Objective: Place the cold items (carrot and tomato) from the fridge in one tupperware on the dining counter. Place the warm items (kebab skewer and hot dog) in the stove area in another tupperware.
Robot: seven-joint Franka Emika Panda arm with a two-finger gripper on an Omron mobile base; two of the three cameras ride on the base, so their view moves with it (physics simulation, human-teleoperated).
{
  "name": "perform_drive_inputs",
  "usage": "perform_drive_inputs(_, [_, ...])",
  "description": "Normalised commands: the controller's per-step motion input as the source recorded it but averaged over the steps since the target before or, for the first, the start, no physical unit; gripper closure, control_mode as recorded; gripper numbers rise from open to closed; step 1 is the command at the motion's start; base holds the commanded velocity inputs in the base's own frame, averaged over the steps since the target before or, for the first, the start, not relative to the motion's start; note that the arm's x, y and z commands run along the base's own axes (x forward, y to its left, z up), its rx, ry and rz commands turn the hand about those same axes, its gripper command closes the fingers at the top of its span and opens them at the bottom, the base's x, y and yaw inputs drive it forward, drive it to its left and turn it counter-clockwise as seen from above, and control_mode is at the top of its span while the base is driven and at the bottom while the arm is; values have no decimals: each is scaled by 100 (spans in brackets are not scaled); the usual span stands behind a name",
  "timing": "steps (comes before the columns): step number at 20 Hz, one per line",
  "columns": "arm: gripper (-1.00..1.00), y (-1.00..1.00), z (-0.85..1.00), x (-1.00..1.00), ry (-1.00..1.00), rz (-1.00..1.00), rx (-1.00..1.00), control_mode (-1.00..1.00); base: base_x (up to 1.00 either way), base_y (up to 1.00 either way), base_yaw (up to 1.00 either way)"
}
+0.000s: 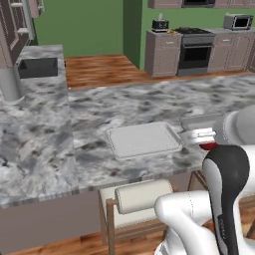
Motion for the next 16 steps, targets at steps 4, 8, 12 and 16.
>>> perform_drive_inputs(4, [100, 42, -6, 100, 26, 0, 0, -100, 0, 0, 0])
perform_drive_inputs(8, [100, 50, -29, 100, 22, 0, 0, -100, 0, 0, 0])
perform_drive_inputs(12, [100, 18, -49, 86, 18, 1, 0, -100, 0, 0, 0])
perform_drive_inputs(16, [100, 0, -67, 52, 18, 3, 0, -100, 0, 0, 0])
